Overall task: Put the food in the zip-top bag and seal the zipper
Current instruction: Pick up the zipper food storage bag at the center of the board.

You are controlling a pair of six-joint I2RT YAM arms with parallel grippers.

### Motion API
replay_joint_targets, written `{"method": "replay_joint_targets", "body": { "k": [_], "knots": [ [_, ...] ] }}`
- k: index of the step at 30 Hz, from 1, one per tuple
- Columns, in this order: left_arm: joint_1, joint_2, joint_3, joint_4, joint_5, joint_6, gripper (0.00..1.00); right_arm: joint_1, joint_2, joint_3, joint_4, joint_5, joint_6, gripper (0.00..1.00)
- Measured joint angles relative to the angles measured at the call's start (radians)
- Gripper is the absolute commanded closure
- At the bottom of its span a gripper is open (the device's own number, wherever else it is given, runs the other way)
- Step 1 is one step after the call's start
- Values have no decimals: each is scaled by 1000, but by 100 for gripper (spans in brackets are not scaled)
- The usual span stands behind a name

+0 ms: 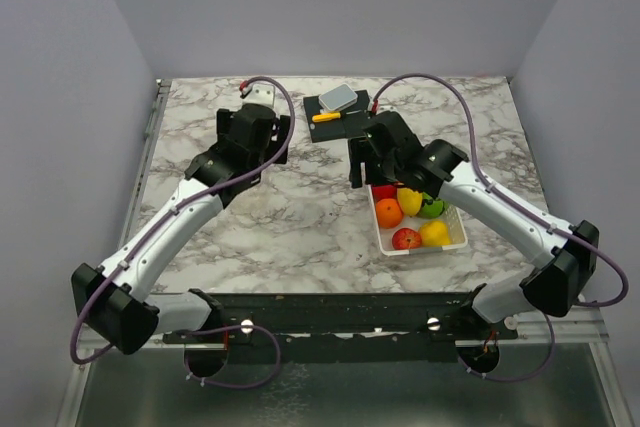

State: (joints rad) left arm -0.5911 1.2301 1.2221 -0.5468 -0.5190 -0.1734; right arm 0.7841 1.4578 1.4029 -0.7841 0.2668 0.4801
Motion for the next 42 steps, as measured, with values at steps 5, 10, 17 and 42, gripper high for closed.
{"method": "replay_joint_targets", "body": {
  "k": [5, 10, 17, 42],
  "knots": [
    [130, 96, 47, -1, 23, 3, 1, 0, -34, -10, -1, 0, -13, 18],
    [226, 208, 119, 4, 37, 3, 1, 0, -55, -19, 0, -2, -29, 18],
    [321, 347, 220, 2, 74, -2, 1, 0, -106, -57, 0, -11, -47, 17],
    [500, 608, 301, -91, 275, -75, 19, 0, -170, -134, 1, -19, -64, 18]
  ]
}}
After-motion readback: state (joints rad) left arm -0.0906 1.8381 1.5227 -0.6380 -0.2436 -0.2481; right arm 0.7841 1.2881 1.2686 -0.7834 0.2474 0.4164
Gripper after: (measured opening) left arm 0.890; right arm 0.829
